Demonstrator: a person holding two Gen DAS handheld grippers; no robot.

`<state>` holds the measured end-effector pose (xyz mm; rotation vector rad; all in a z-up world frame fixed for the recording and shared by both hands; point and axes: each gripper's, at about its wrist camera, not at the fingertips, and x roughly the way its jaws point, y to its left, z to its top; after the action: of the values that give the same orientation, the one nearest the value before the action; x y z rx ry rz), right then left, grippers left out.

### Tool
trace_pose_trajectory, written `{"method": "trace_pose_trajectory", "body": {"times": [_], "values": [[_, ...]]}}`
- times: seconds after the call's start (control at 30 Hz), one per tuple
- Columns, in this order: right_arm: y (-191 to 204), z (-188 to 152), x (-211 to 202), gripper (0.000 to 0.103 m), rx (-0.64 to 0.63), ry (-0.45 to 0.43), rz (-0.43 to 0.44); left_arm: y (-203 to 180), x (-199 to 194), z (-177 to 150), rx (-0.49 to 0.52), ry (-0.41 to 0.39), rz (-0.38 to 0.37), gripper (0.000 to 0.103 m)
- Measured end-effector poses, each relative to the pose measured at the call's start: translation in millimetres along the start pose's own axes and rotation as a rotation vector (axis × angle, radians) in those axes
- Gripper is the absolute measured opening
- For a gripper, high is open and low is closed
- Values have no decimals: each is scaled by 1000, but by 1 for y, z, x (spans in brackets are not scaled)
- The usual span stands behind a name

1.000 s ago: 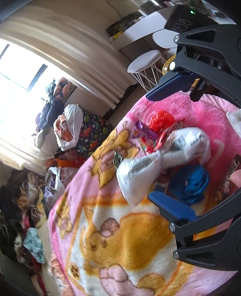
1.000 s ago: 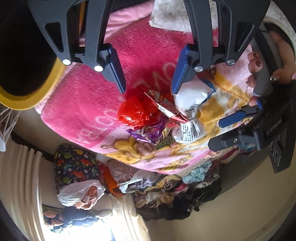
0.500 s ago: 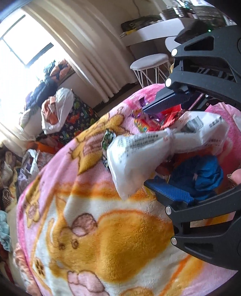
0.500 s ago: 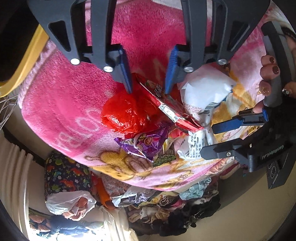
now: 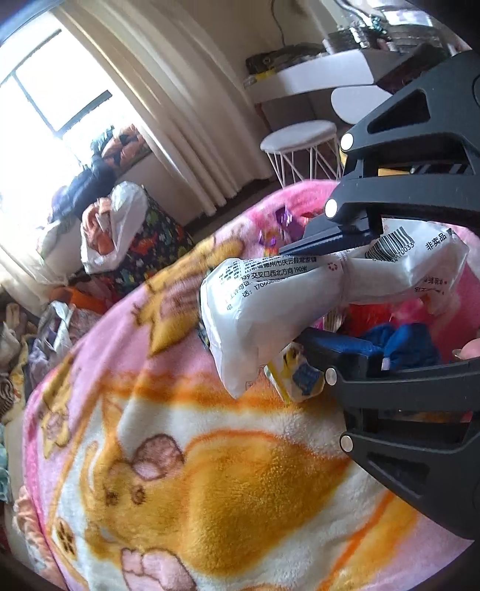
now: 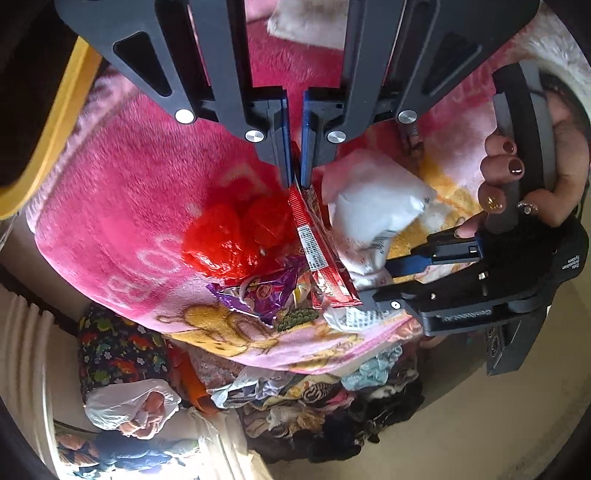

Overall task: Collect trash
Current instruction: 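Carry the white bag and red wrapper in both tools over the bin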

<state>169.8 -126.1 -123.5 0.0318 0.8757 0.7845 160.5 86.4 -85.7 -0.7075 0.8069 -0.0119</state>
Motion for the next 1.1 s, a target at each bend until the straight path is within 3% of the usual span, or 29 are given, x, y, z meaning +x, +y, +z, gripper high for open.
{"method": "trace_pose_trajectory", "body": {"times": [0.5,1.1], "values": [[-8,-4,-62,4,46,-131,-11,-38,-37,-9,102,-78,-71,28],[-34,-13,-106,4,122,-228,-63,-93,-30,-36,231,-53,-134,28]]}}
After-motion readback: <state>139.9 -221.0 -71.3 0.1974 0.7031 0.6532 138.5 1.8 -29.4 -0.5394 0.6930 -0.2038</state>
